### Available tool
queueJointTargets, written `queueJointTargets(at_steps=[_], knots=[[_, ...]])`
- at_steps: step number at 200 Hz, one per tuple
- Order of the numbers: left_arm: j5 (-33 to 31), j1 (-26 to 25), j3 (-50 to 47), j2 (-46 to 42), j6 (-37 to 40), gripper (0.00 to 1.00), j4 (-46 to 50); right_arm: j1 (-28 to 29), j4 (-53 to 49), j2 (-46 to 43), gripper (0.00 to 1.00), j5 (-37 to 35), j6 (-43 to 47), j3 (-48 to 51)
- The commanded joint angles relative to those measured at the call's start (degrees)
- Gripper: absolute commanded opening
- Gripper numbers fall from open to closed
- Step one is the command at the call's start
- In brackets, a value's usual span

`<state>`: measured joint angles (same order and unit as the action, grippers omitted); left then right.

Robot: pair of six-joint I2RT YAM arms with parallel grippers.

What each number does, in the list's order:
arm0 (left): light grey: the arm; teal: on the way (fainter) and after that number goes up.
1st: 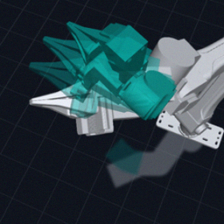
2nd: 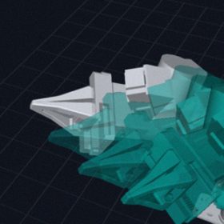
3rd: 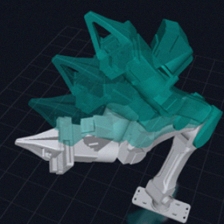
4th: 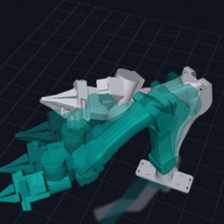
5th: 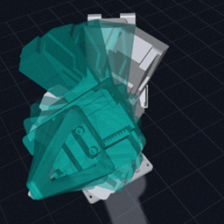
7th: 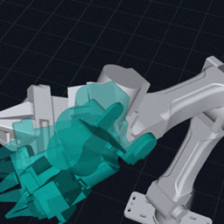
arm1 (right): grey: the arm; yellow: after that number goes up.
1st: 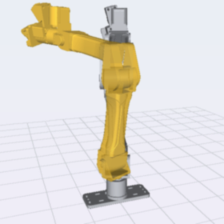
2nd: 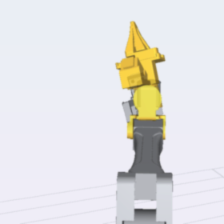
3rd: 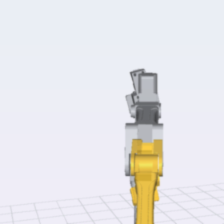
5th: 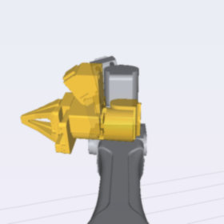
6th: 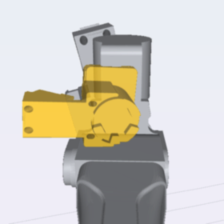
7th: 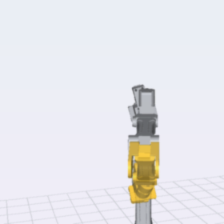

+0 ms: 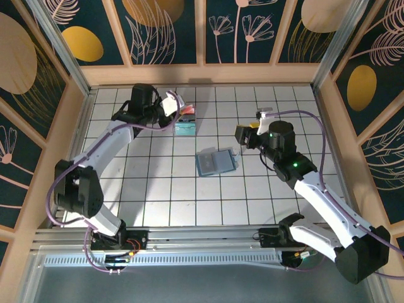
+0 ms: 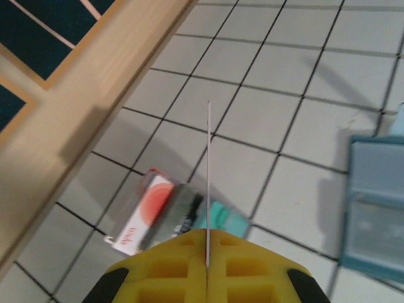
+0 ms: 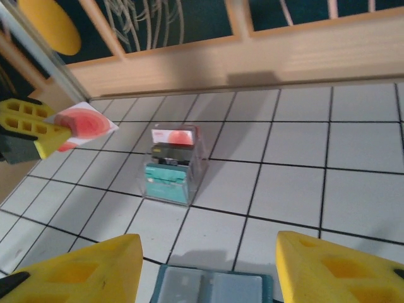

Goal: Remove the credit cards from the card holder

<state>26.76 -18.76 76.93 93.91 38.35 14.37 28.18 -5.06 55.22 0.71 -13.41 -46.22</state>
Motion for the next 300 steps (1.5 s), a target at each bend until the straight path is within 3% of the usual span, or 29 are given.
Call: queueJointTargets(at_steps=[1,124,233,300], knots=[[1.91,1.15,4.04,3.89,9.75,0.00,3.12,0.34,-1.62,-2.10,0.58,-6.59,-2.92,-1.14],[6.03,4.58,14.04,20.65,20.30,0.00,4.33,0.35,-8.31,-3.68,0.58,-14.57,-5.13,-6.78],[8.47,5.49,24.18,30.58,22.52,0.00,8.29,0.35,-11.09,-3.03,0.58,-19.36,-5.22,-10.64],[8.48,5.93,28.80,34.51,23.82,0.00,11.16,0.30,-9.93,-1.81,0.58,-18.58,-4.79,-10.62]])
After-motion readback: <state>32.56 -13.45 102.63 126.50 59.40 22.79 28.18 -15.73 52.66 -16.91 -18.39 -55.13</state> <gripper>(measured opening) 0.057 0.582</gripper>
